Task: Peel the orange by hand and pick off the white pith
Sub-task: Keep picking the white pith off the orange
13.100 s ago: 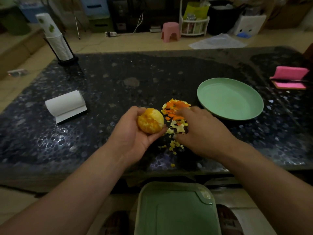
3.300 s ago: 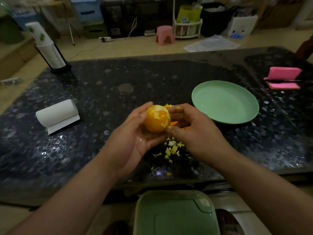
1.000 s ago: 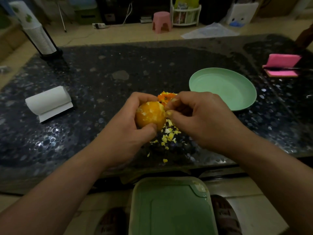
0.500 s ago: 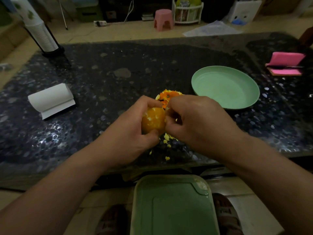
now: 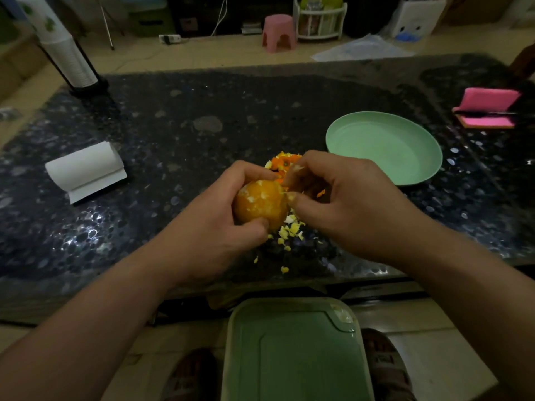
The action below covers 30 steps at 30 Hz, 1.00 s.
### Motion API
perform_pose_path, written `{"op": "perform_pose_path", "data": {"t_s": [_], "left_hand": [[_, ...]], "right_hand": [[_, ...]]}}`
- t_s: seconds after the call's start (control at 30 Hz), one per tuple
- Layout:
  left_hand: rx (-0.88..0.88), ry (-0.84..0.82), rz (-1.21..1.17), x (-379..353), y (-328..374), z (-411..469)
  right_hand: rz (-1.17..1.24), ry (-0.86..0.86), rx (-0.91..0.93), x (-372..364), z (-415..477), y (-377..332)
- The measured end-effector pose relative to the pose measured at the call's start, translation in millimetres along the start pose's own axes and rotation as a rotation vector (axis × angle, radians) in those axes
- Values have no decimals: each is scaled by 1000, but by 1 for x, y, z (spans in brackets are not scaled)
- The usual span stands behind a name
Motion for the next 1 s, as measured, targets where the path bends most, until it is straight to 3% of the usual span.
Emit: {"op": "perform_pose_path", "data": {"t_s": [0.37, 0.77, 1.0], "left_hand": [[-33, 19, 130, -5, -1, 3], [-6, 8, -16, 0, -2, 2], [-10, 11, 64, -1, -3, 2]], "right_hand": [[-297, 32, 137, -8, 4, -6], [29, 33, -52, 5, 4, 8], [-148, 25, 79, 1, 3, -3]]}}
Point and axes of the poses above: each hand's wrist, its own z-axis towards the middle knuckle, its own x-axis out of the back of the hand, y = z × x, the point moved 4 cm from there along z, towards the middle knuckle, and after that the axes turned 6 degrees about x, right-handed, at the moved point
